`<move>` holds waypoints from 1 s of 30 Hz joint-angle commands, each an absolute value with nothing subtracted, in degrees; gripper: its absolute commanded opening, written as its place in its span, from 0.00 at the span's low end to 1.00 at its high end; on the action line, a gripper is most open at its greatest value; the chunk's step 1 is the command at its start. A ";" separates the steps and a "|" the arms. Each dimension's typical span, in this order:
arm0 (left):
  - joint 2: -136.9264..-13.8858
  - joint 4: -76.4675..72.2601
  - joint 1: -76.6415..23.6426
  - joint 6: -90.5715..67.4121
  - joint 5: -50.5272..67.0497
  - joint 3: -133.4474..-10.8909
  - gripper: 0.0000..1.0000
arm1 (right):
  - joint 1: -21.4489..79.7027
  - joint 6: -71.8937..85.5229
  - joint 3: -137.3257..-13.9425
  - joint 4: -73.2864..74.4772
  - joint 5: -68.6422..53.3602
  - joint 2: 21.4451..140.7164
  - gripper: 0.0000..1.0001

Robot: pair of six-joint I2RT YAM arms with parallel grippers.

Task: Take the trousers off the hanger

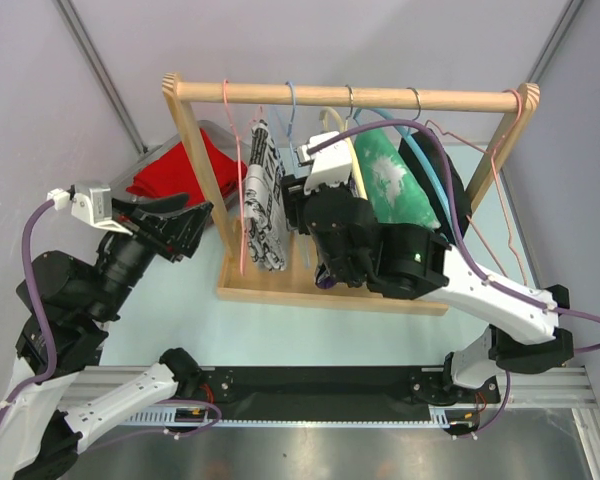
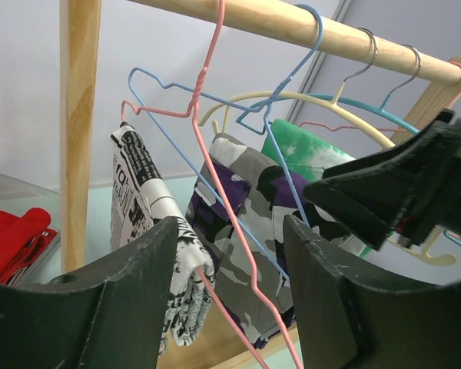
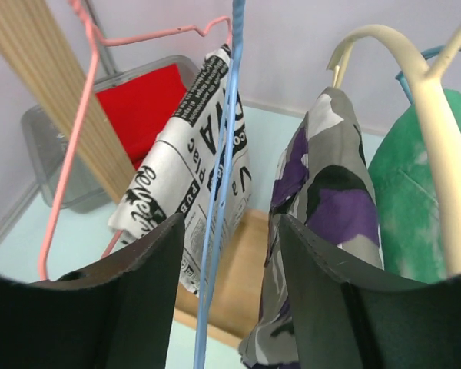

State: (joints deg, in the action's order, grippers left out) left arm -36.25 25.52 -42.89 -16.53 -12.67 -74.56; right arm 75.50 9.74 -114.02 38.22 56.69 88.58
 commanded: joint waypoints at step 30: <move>-28.04 34.98 -42.71 -13.27 -13.97 -73.92 0.67 | 71.99 22.76 -134.91 31.20 36.21 103.80 0.59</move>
